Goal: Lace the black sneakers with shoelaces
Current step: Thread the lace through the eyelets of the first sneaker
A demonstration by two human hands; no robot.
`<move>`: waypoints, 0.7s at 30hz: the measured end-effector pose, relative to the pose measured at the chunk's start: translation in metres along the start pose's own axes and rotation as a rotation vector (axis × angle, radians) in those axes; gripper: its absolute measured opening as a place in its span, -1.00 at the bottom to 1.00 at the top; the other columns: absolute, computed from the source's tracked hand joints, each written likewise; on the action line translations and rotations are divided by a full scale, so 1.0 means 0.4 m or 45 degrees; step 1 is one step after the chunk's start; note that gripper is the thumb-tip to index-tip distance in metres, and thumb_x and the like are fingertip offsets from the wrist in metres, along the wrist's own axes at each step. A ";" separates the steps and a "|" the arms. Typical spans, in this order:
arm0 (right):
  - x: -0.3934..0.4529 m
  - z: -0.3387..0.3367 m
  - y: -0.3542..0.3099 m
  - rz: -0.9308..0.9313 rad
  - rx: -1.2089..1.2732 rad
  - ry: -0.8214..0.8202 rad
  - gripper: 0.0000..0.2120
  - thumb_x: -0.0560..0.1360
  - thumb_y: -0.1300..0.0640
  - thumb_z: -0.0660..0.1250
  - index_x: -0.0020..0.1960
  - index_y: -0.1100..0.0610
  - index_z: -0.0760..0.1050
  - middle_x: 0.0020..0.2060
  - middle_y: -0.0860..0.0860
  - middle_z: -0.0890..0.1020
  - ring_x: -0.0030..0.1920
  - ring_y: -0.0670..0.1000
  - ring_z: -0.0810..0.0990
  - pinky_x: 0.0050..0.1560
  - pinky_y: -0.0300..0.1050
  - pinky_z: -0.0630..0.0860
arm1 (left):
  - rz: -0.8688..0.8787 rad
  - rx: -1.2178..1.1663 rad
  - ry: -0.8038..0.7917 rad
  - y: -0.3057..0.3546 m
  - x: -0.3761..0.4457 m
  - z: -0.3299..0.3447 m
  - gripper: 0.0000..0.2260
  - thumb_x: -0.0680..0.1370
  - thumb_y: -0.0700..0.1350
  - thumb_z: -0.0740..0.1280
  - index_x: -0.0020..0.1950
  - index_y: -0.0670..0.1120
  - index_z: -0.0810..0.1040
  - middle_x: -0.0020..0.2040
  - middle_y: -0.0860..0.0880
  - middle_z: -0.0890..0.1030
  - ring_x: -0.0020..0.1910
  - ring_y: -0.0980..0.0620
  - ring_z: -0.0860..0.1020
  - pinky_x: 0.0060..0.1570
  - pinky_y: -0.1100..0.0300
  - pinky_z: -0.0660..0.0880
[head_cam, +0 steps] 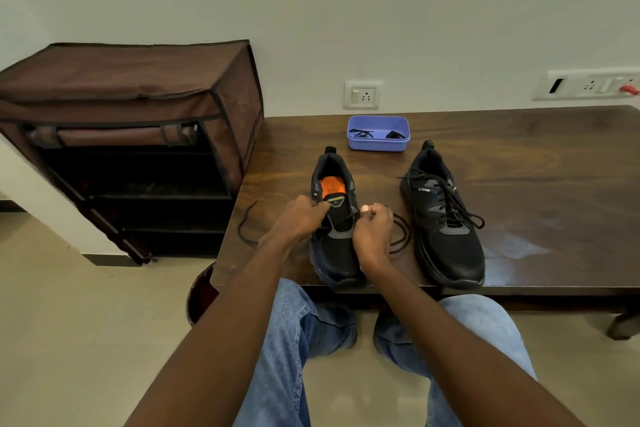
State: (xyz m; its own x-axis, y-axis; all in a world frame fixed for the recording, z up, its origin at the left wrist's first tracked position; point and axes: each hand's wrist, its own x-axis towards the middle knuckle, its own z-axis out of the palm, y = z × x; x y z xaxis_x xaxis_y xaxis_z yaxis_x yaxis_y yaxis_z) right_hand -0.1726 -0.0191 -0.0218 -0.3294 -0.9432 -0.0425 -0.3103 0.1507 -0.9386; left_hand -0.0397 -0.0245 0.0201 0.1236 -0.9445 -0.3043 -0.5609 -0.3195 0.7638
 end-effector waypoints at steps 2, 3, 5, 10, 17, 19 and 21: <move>0.001 -0.001 -0.005 0.006 -0.039 -0.010 -0.88 0.64 0.26 0.15 -0.02 0.20 0.44 0.20 0.13 0.45 -0.05 -0.04 0.43 -0.02 -0.15 0.35 | 0.001 -0.014 -0.014 0.000 0.000 0.001 -0.73 0.63 -0.04 0.25 -0.25 -0.09 0.50 -0.34 -0.03 0.54 -0.36 0.07 0.48 -0.32 0.23 0.42; -0.001 -0.004 -0.010 -0.088 -0.091 -0.024 -0.91 0.63 0.26 0.17 0.00 0.19 0.45 0.23 0.12 0.44 -0.04 -0.06 0.44 -0.01 -0.15 0.37 | 0.008 -0.024 -0.015 -0.002 0.001 0.000 -0.73 0.63 -0.04 0.26 -0.25 -0.09 0.50 -0.34 -0.04 0.53 -0.36 0.07 0.47 -0.32 0.22 0.41; -0.009 -0.017 -0.024 -0.407 -0.190 -0.061 -0.87 0.60 0.27 0.24 0.12 0.18 0.48 0.38 0.10 0.37 0.13 -0.07 0.44 0.09 -0.13 0.40 | 0.015 -0.039 -0.009 -0.004 0.003 -0.003 -0.72 0.62 -0.04 0.26 -0.26 -0.09 0.51 -0.34 -0.05 0.54 -0.39 0.07 0.47 -0.36 0.22 0.40; 0.003 -0.004 0.002 -0.789 -0.682 -0.446 -0.67 0.52 0.28 0.27 0.25 0.15 0.60 0.57 0.15 0.13 0.55 0.15 0.08 0.54 0.05 0.13 | -0.006 -0.026 0.023 -0.003 0.011 -0.004 -0.72 0.62 -0.03 0.27 -0.22 -0.12 0.58 -0.33 -0.07 0.58 -0.40 0.05 0.50 -0.38 0.19 0.42; 0.010 -0.014 0.000 -0.763 -0.824 -0.520 -0.81 0.54 0.32 0.24 0.11 0.24 0.54 0.57 0.13 0.17 0.40 0.21 0.37 0.32 0.10 0.40 | -0.012 -0.037 0.027 -0.002 0.011 0.000 -0.74 0.62 -0.03 0.28 -0.23 -0.10 0.55 -0.32 -0.06 0.58 -0.38 0.05 0.50 -0.36 0.18 0.43; 0.017 -0.020 -0.005 -0.712 -0.770 -0.528 -0.79 0.56 0.35 0.21 0.17 0.26 0.47 0.48 0.14 0.28 0.30 0.21 0.45 0.24 0.08 0.43 | -0.009 -0.033 0.017 -0.001 0.010 0.002 -0.73 0.63 -0.04 0.27 -0.23 -0.09 0.53 -0.32 -0.06 0.56 -0.38 0.06 0.48 -0.35 0.19 0.42; 0.029 -0.028 -0.011 -0.677 -0.653 -0.537 -0.78 0.57 0.34 0.23 0.20 0.28 0.48 0.36 0.15 0.37 0.27 0.19 0.46 0.24 -0.02 0.40 | -0.015 -0.044 0.008 -0.001 0.007 0.002 -0.74 0.64 -0.04 0.27 -0.21 -0.10 0.53 -0.31 -0.05 0.56 -0.39 0.08 0.47 -0.37 0.22 0.41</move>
State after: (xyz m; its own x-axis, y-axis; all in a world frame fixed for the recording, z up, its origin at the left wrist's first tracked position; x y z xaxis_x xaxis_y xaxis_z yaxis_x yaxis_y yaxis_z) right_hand -0.1852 -0.0271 -0.0144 0.3029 -0.9425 0.1410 -0.7292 -0.3245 -0.6024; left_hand -0.0397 -0.0272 0.0186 0.1353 -0.9410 -0.3101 -0.5308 -0.3332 0.7792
